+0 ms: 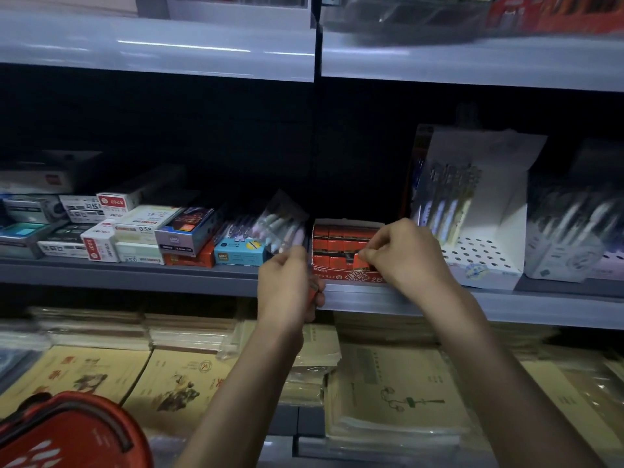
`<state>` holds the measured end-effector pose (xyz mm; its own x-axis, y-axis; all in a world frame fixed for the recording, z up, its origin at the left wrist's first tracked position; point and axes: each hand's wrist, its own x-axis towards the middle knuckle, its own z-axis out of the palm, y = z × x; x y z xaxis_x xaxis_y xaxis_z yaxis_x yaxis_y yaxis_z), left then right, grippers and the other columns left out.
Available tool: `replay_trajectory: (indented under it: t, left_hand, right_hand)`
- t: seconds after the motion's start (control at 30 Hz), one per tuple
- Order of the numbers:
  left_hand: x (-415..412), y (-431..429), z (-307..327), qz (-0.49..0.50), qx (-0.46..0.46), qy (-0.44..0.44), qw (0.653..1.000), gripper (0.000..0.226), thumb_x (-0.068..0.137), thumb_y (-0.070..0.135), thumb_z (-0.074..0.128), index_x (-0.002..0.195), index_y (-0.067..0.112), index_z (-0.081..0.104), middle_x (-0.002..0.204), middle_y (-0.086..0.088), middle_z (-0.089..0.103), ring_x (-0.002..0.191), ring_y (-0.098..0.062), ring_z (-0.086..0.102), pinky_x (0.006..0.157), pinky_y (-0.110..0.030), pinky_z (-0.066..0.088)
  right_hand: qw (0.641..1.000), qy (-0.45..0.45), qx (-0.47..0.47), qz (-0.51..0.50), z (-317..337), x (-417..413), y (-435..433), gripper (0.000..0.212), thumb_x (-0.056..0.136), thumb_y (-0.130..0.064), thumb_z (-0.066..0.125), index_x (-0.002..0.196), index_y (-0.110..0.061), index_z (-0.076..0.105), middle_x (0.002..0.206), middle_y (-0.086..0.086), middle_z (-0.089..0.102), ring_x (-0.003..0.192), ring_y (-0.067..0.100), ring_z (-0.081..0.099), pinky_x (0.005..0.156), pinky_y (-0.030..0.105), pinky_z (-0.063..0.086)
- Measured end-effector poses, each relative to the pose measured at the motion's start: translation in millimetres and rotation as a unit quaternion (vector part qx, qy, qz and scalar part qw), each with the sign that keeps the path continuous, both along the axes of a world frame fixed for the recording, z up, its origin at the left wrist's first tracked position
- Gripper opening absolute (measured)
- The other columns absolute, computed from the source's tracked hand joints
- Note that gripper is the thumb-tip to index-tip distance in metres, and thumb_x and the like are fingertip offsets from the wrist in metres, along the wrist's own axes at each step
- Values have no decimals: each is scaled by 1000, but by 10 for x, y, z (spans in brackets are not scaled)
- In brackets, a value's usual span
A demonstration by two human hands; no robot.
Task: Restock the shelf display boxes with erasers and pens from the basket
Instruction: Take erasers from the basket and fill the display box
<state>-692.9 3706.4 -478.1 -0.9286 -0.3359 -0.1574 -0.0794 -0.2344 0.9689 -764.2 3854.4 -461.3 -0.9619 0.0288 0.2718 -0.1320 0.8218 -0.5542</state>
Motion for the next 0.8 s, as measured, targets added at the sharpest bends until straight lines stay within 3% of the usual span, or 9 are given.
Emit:
replay_trajectory:
  t: [0.3, 0.4, 0.47, 0.57, 0.67, 0.8]
  left_hand:
    - [-13, -51, 36, -15, 60, -31, 998, 51, 105, 54, 38, 109, 10, 63, 59, -2, 55, 44, -13, 48, 39, -22, 27]
    - [-10, -92, 33, -18, 117, -32, 992, 61, 104, 60, 35, 110, 8, 66, 58, -1, 54, 44, -12, 46, 38, -18, 25]
    - [-22, -127, 32, -7, 205, 5, 979, 65, 105, 57, 35, 118, 3, 68, 58, -1, 53, 46, -12, 44, 35, -17, 23]
    - [-27, -149, 93, -17, 346, 65, 936, 60, 106, 46, 37, 124, -3, 66, 64, -2, 51, 51, -12, 45, 33, -17, 24]
    - [4, -107, 154, -46, 405, 78, 910, 53, 106, 40, 42, 124, -3, 66, 73, -6, 54, 58, -13, 49, 37, -19, 29]
    - [14, -16, 161, -100, 393, 74, 911, 57, 106, 47, 37, 113, -1, 67, 88, -14, 67, 62, -13, 55, 42, -19, 32]
  right_hand:
    - [999, -10, 37, -28, -27, -11, -106, 18, 88, -22, 76, 70, -22, 74, 81, -2, 72, 83, 22, 69, 78, 42, 61]
    - [999, -7, 41, -16, 0, 34, -79, 19, 93, -19, 68, 75, -22, 74, 80, -4, 71, 83, 20, 68, 76, 38, 60]
    - [999, -6, 35, -4, 54, 90, -44, 15, 93, -20, 69, 80, -24, 76, 81, -9, 71, 83, 15, 68, 71, 30, 55]
    - [996, 5, -76, 44, 212, 229, -5, 12, 93, -24, 71, 84, -28, 78, 80, -14, 72, 82, 3, 66, 64, 21, 48]
    - [968, -6, -210, 135, 428, 445, -51, 5, 90, -27, 77, 86, -29, 80, 75, -13, 73, 78, 1, 68, 68, 20, 54]
    - [951, -12, -191, 243, 521, 615, -166, 12, 88, -20, 79, 98, -27, 81, 73, -9, 69, 67, -3, 63, 66, 15, 50]
